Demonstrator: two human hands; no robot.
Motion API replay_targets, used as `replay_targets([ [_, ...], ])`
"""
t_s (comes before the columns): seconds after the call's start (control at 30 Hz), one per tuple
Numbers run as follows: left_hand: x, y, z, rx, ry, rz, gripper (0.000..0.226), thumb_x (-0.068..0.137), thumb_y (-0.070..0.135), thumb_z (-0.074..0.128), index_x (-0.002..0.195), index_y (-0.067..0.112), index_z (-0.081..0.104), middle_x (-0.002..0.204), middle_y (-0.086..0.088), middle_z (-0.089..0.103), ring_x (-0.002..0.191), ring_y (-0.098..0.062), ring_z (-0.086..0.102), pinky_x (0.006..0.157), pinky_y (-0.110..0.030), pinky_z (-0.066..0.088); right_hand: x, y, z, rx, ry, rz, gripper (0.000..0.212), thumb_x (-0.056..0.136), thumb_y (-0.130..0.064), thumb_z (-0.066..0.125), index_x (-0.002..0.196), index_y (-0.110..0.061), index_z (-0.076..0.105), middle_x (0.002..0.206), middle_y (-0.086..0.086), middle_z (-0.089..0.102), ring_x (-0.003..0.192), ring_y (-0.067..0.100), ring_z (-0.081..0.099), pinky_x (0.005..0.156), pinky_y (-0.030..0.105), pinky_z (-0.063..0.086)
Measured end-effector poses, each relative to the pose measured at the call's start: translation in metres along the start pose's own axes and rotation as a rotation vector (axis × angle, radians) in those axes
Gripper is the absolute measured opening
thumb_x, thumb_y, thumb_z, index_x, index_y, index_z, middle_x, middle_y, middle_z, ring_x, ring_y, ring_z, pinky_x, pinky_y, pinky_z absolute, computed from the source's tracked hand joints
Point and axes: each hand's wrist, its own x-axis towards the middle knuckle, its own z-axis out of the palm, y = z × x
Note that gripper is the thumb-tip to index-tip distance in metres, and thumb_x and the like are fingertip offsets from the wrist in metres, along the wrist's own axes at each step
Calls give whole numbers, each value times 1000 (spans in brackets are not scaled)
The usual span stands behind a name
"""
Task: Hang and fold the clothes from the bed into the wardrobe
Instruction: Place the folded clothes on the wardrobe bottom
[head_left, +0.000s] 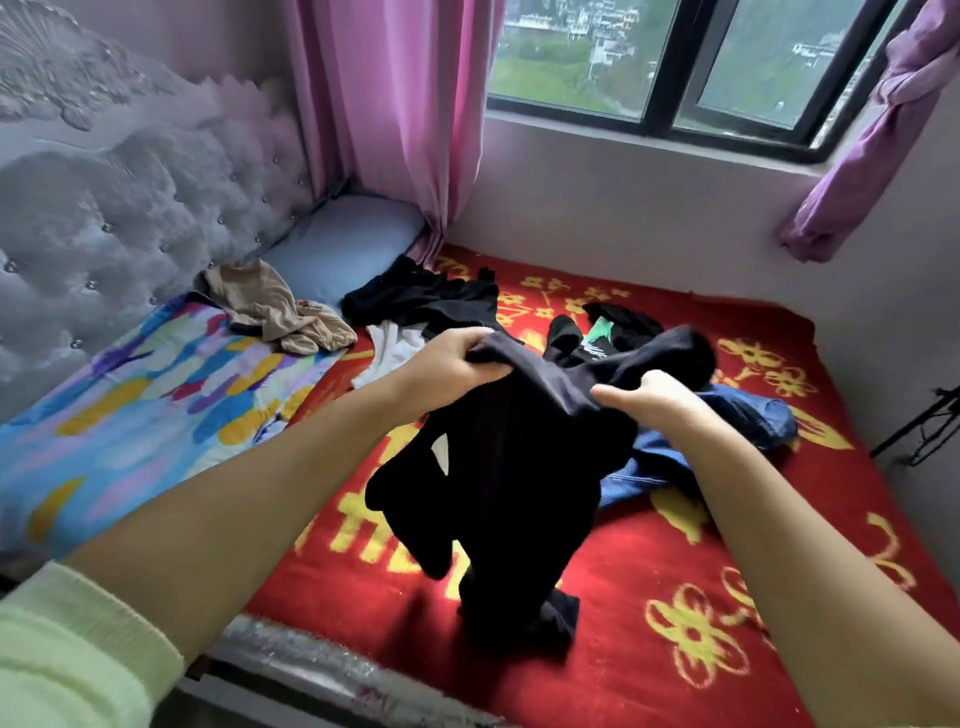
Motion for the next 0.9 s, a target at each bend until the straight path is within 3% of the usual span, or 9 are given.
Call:
replay_targets([
  [0.07, 7, 23, 5, 81, -110, 86, 13, 81, 10, 65, 93, 16, 65, 86, 1, 67, 82, -7, 61, 77, -28, 47, -9, -20, 2, -129, -111, -255, 41, 76, -49, 68, 100, -16, 66, 76, 0, 58, 83, 15, 60, 67, 26, 44],
  [0.13, 10, 42, 6, 84, -235, 90, 25, 79, 4, 65, 89, 27, 63, 82, 12, 65, 79, -3, 60, 76, -23, 47, -26, -47, -1, 75, -282, -482, 68, 72, -40, 75, 133, -29, 48, 117, -6, 59, 115, 6, 54, 96, 23, 42],
  [0.2, 9, 55, 3, 37, -278, 82, 26, 75, 3, 64, 89, 24, 65, 81, 10, 65, 79, -5, 60, 74, -22, 49, -35, -61, -6, 272, -365, -567, 48, 75, -24, 77, 119, -29, 57, 113, -9, 64, 109, 3, 58, 97, 24, 43],
  [0.3, 3, 56, -8, -276, -215, 20, 21, 80, 5, 67, 98, 15, 62, 86, 0, 67, 80, -12, 65, 71, -24, 53, -41, -73, -17, 324, -220, -563, 7, 81, -21, 74, 79, -22, 67, 73, -11, 65, 72, 3, 61, 76, 27, 48],
  [0.43, -19, 14, -5, -9, -301, -193, 42, 81, 20, 73, 120, 21, 58, 113, 0, 68, 105, -17, 65, 92, -34, 52, -40, -91, -34, 464, -93, -599, 13, 87, -18, 67, 75, -19, 67, 72, -9, 66, 67, 3, 62, 69, 23, 52],
  [0.53, -40, -25, -15, 58, -272, -278, 17, 84, 19, 70, 101, 22, 68, 93, 10, 73, 90, -5, 68, 76, -19, 49, -30, -100, -48, 592, 53, -571, 14, 87, -20, 67, 81, -8, 67, 81, 4, 65, 75, 13, 62, 73, 30, 51],
  [0.6, -54, -37, -42, 22, -146, -267, 12, 85, 17, 69, 95, 24, 69, 83, 16, 72, 82, 2, 66, 68, -11, 45, -20, -96, -57, 638, 130, -544, 33, 83, -27, 71, 87, 5, 64, 84, 11, 61, 78, 22, 59, 75, 37, 49],
  [0.83, -68, -29, -124, 153, 47, -183, 55, 64, 43, 67, 104, 5, 67, 100, -14, 65, 92, -15, 61, 81, -32, 45, -11, -71, -48, 248, 86, -463, 31, 83, -33, 71, 75, -4, 66, 71, 6, 63, 66, 18, 59, 66, 31, 46],
  [0.9, -68, -26, -134, 173, 73, -173, 50, 65, 40, 69, 103, 7, 67, 104, -15, 63, 92, -16, 61, 80, -28, 46, -12, -66, -41, 176, 77, -432, 33, 84, -35, 69, 73, -4, 65, 66, 4, 58, 62, 17, 55, 62, 30, 42],
])
